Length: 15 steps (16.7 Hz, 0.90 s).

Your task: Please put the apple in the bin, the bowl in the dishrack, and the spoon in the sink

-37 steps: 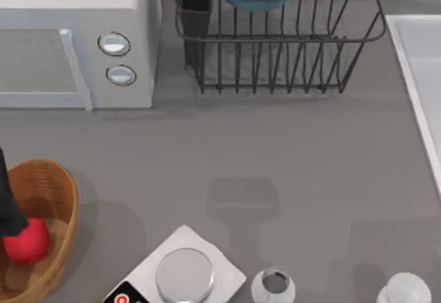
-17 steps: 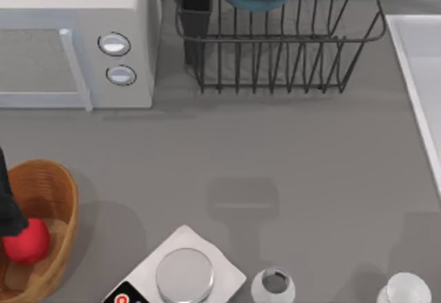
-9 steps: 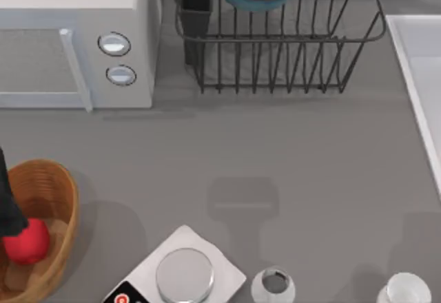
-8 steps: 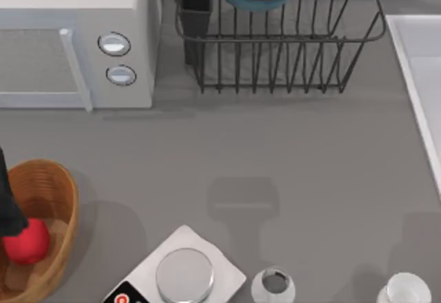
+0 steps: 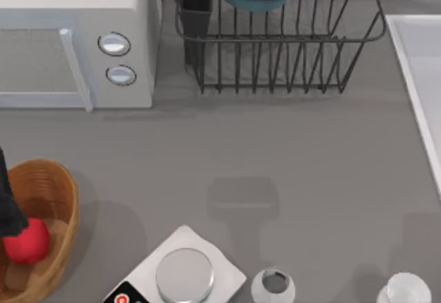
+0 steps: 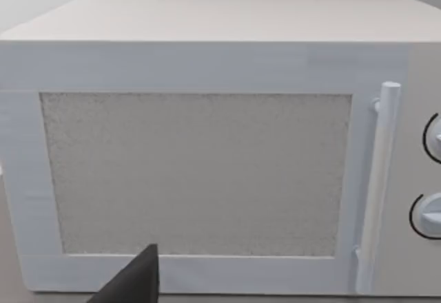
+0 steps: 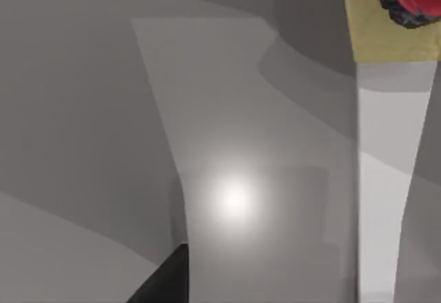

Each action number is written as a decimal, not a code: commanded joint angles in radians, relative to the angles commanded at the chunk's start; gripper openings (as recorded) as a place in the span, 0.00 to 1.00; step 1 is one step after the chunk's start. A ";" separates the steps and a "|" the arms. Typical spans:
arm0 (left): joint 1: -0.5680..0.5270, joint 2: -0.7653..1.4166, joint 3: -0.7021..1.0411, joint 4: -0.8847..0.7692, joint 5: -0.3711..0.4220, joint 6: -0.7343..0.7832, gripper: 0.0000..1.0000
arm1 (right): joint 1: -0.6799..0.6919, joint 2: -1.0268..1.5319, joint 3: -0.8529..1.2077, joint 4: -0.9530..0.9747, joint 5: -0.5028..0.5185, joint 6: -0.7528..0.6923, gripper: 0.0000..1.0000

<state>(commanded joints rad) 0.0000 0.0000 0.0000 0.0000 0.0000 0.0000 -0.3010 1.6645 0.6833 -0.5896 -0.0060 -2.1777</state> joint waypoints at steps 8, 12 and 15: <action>0.000 0.000 0.000 0.000 0.000 0.000 1.00 | 0.007 -0.077 0.040 -0.097 0.037 0.037 0.00; 0.000 0.000 0.000 0.000 0.000 0.000 1.00 | 0.006 -0.110 0.100 -0.194 0.037 0.034 0.00; 0.000 0.000 0.000 0.000 0.000 0.000 1.00 | 0.005 -0.137 0.143 -0.263 0.037 0.032 0.00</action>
<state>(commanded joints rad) 0.0000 0.0000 0.0000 0.0000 0.0000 0.0000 -0.2958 1.5273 0.8266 -0.8527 0.0307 -2.1454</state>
